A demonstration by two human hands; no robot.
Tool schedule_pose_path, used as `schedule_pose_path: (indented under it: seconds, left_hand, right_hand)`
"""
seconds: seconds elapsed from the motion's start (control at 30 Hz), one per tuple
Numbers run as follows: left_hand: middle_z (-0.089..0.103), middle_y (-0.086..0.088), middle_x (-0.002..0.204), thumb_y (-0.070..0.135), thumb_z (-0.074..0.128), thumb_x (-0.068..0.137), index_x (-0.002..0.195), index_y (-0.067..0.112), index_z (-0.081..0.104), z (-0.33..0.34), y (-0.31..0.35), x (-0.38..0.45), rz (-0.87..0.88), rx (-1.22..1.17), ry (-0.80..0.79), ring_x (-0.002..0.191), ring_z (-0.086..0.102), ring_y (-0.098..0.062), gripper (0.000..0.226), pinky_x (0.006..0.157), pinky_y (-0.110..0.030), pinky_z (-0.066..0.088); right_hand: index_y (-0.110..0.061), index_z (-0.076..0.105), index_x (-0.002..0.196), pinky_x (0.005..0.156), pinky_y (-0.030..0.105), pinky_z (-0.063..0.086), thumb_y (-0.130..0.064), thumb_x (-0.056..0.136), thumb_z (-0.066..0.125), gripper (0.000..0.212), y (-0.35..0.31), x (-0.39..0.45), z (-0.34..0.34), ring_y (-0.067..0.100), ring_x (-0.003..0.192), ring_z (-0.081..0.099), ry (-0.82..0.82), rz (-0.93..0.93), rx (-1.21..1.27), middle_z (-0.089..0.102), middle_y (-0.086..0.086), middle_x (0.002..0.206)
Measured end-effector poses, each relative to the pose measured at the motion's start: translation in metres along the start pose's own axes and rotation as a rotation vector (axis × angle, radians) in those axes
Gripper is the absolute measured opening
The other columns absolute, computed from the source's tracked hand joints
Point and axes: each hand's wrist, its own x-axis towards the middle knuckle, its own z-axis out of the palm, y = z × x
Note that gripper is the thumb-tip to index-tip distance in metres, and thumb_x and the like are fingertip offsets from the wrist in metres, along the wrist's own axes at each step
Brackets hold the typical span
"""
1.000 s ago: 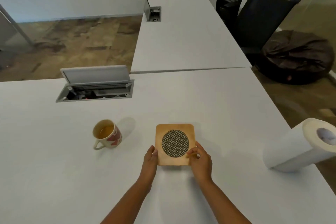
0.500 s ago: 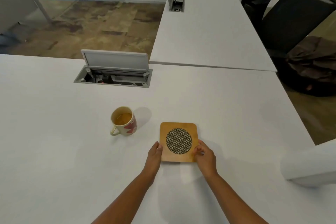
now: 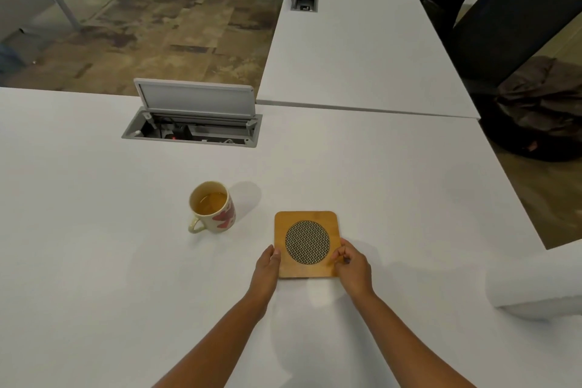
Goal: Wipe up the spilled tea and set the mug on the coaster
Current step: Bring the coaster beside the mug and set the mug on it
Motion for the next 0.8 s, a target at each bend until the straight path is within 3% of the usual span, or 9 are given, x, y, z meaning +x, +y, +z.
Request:
schedule_pose_path:
  seconds: [0.13, 0.2, 0.27, 0.33, 0.47, 0.57, 0.6, 0.7, 0.8]
  left_hand:
    - [0.035, -0.006, 0.147, 0.034, 0.031, 0.098, 0.141, 0.013, 0.028, 0.0, 0.0, -0.003, 0.004, -0.017, 0.004, 0.132, 0.035, -0.021, 0.047, 0.102, -0.029, 0.029]
    - [0.04, -0.004, 0.142, 0.032, 0.031, 0.098, 0.14, 0.013, 0.031, 0.001, 0.001, -0.004, 0.007, -0.008, 0.001, 0.125, 0.043, -0.016, 0.045, 0.097, -0.026, 0.03]
    - [0.049, 0.006, 0.122, 0.031, 0.031, 0.098, 0.135, 0.014, 0.037, 0.002, 0.002, -0.005, 0.015, 0.009, -0.005, 0.098, 0.051, 0.002, 0.041, 0.087, -0.02, 0.035]
    - [0.049, 0.015, 0.1, 0.028, 0.031, 0.099, 0.13, 0.014, 0.042, 0.003, 0.001, -0.003, 0.032, 0.025, 0.011, 0.08, 0.045, 0.009, 0.036, 0.074, -0.014, 0.039]
    - [0.057, -0.003, 0.123, 0.024, 0.032, 0.098, 0.125, 0.014, 0.049, 0.005, 0.001, 0.001, 0.082, 0.117, 0.047, 0.097, 0.05, -0.01, 0.034, 0.086, -0.026, 0.037]
    - [0.047, -0.01, 0.137, 0.022, 0.035, 0.097, 0.133, 0.009, 0.042, 0.002, -0.002, 0.004, 0.068, 0.2, 0.084, 0.117, 0.046, -0.021, 0.039, 0.098, -0.031, 0.035]
    - [0.043, -0.011, 0.141, 0.021, 0.037, 0.096, 0.135, 0.008, 0.038, 0.0, -0.003, 0.005, 0.056, 0.226, 0.091, 0.125, 0.043, -0.024, 0.041, 0.105, -0.035, 0.033]
    - [0.041, -0.013, 0.141, 0.019, 0.045, 0.092, 0.135, 0.008, 0.038, -0.005, -0.007, 0.008, 0.038, 0.259, 0.127, 0.129, 0.04, -0.026, 0.044, 0.11, -0.043, 0.032]
    - [0.044, -0.013, 0.137, 0.016, 0.05, 0.09, 0.13, 0.008, 0.043, -0.015, -0.01, 0.009, 0.009, 0.205, 0.204, 0.126, 0.042, -0.026, 0.042, 0.108, -0.042, 0.034]
  right_hand:
    - [-0.02, 0.059, 0.06, 0.089, 0.023, 0.039, 0.018, 0.072, 0.045, 0.042, 0.003, 0.0, -0.001, 0.022, 0.122, 0.052, -0.019, 0.0, -0.032, 0.061, 0.007, 0.125]
    - [-0.023, 0.059, 0.059, 0.085, 0.022, 0.037, 0.017, 0.072, 0.046, 0.043, 0.003, 0.0, -0.002, 0.021, 0.122, 0.052, -0.029, 0.001, -0.035, 0.063, 0.005, 0.12]
    - [-0.023, 0.061, 0.061, 0.085, 0.023, 0.037, 0.017, 0.071, 0.047, 0.043, 0.004, 0.001, -0.003, 0.022, 0.124, 0.05, -0.05, 0.005, -0.033, 0.064, 0.006, 0.118]
    - [-0.02, 0.063, 0.065, 0.089, 0.025, 0.038, 0.016, 0.072, 0.049, 0.039, 0.005, 0.001, -0.004, 0.022, 0.126, 0.048, -0.078, 0.012, -0.041, 0.059, 0.005, 0.128]
    - [-0.009, 0.069, 0.08, 0.091, 0.024, 0.038, 0.013, 0.075, 0.051, 0.03, 0.006, 0.0, -0.006, 0.021, 0.126, 0.048, -0.104, 0.011, -0.063, 0.062, 0.006, 0.123]
    - [-0.005, 0.068, 0.084, 0.076, 0.011, 0.041, 0.015, 0.073, 0.05, 0.029, -0.003, -0.004, -0.009, 0.028, 0.12, 0.053, -0.072, -0.087, -0.1, 0.064, 0.012, 0.12]
    - [-0.004, 0.068, 0.083, 0.074, 0.013, 0.04, 0.017, 0.072, 0.049, 0.03, -0.007, -0.005, -0.009, 0.028, 0.123, 0.051, -0.06, -0.138, -0.112, 0.063, 0.014, 0.122]
    - [-0.008, 0.068, 0.085, 0.093, 0.023, 0.04, 0.017, 0.073, 0.048, 0.034, -0.018, -0.012, -0.003, 0.022, 0.131, 0.044, -0.081, -0.213, -0.142, 0.048, 0.015, 0.139]
    - [-0.01, 0.067, 0.088, 0.094, 0.027, 0.041, 0.013, 0.076, 0.05, 0.031, -0.026, -0.018, 0.009, 0.025, 0.125, 0.049, -0.123, -0.208, -0.163, 0.043, 0.012, 0.144]
